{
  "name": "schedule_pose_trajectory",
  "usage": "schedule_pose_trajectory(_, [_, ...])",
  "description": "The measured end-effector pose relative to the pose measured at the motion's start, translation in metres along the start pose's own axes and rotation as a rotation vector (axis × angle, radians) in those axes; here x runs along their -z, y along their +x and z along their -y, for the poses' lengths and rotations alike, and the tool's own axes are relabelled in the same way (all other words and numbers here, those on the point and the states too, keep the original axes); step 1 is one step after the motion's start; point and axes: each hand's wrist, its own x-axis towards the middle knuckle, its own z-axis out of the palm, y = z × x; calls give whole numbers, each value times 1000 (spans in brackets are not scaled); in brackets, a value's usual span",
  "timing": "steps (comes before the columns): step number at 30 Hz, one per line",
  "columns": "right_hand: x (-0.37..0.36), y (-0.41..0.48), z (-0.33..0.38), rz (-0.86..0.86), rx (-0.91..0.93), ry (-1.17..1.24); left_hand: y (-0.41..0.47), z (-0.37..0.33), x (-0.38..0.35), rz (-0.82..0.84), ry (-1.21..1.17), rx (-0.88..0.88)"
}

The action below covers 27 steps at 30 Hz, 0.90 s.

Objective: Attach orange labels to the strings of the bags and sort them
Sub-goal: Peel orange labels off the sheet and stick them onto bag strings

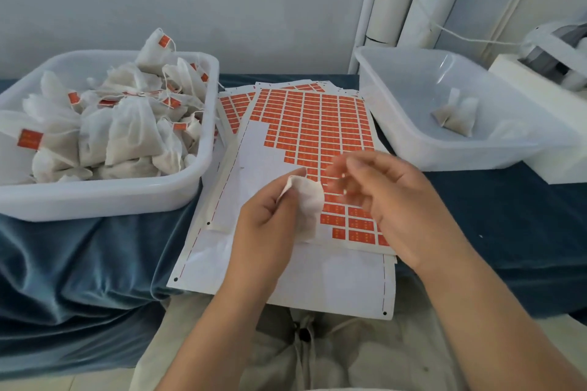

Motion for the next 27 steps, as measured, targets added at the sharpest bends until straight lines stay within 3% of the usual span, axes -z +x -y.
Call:
schedule_pose_trajectory(2, [-2, 2, 1, -36, 24, -207, 1, -1, 3, 62, 51, -16])
schedule_pose_trajectory(5, [-11, -1, -8, 105, 119, -331, 1, -4, 8, 139, 66, -76])
schedule_pose_trajectory(13, [-7, -2, -10, 57, 74, -177, 6, 1, 22, 206, 96, -100])
schedule_pose_trajectory(18, [-11, -5, -13, -11, 113, -128, 5, 3, 15, 53, 61, -95])
schedule_pose_trajectory(23, [-14, -8, -12, -41, 146, -120, 5, 3, 14, -28, -125, -64])
schedule_pose_trajectory(25, [-14, -9, -10, -70, 140, -77, 8, 3, 13, -124, -264, -32])
schedule_pose_trajectory(27, [-14, -9, -13, -126, 121, -74, 8, 5, 11, -265, -246, -35])
